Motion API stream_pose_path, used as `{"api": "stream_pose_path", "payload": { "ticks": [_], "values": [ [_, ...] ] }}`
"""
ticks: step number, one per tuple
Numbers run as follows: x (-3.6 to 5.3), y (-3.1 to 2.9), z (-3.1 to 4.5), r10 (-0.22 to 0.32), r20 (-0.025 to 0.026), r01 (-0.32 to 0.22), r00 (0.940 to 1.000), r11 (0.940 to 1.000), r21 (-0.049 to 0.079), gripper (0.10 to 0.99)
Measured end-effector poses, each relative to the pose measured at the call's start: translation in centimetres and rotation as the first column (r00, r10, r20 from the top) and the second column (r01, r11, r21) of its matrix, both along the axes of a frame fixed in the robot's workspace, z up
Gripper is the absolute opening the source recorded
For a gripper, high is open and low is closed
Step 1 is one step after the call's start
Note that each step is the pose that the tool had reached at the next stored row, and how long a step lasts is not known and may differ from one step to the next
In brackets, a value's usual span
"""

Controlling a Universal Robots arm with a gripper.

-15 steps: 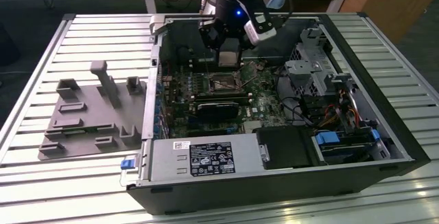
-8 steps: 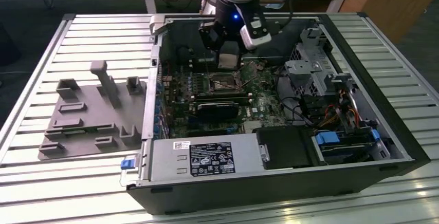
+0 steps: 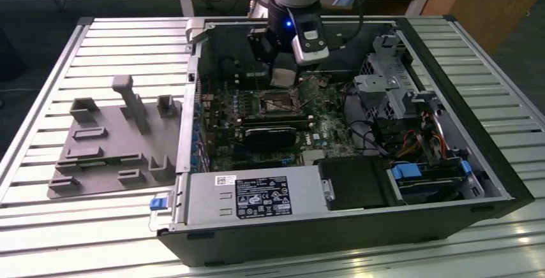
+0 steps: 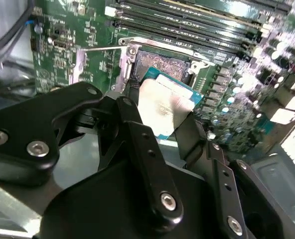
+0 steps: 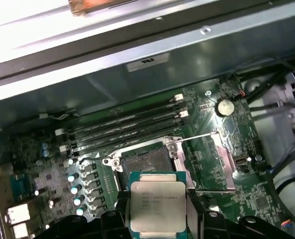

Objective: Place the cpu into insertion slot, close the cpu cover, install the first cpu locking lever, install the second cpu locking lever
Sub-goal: 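Place the cpu into insertion slot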

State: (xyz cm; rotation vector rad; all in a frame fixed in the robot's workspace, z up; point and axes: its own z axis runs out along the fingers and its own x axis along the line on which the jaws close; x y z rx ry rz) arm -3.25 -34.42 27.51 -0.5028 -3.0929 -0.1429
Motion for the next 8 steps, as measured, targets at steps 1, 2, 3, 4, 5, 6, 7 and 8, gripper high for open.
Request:
{"api": "stream_pose_path", "payload": {
  "ticks": [1,2,3,4,5,6,7,8],
  "values": [
    [0.0,0.0,-0.03,-0.018,0.0,0.018,0.9998,0.9998,0.0,0.537],
    [0.0,0.0,-0.05,-0.036,0.0,0.036,0.9994,0.9994,0.0,0.537],
    [0.0,0.0,-0.07,-0.054,0.0001,0.054,0.9985,0.9985,0.0,0.537],
    [0.0,0.0,-0.09,-0.072,0.0,0.072,0.9974,0.9974,0.0,0.537],
    [0.0,0.0,-0.11,-0.09,0.0001,0.09,0.996,0.996,0.0,0.537],
    [0.0,0.0,-0.12,-0.108,0.0,0.108,0.9942,0.9942,0.0,0.537],
    [0.0,0.0,-0.14,-0.126,0.0001,0.126,0.992,0.992,0.0,0.537],
    [0.0,0.0,-0.16,-0.144,0.0001,0.144,0.9896,0.9896,0.0,0.537]
  ]
}}
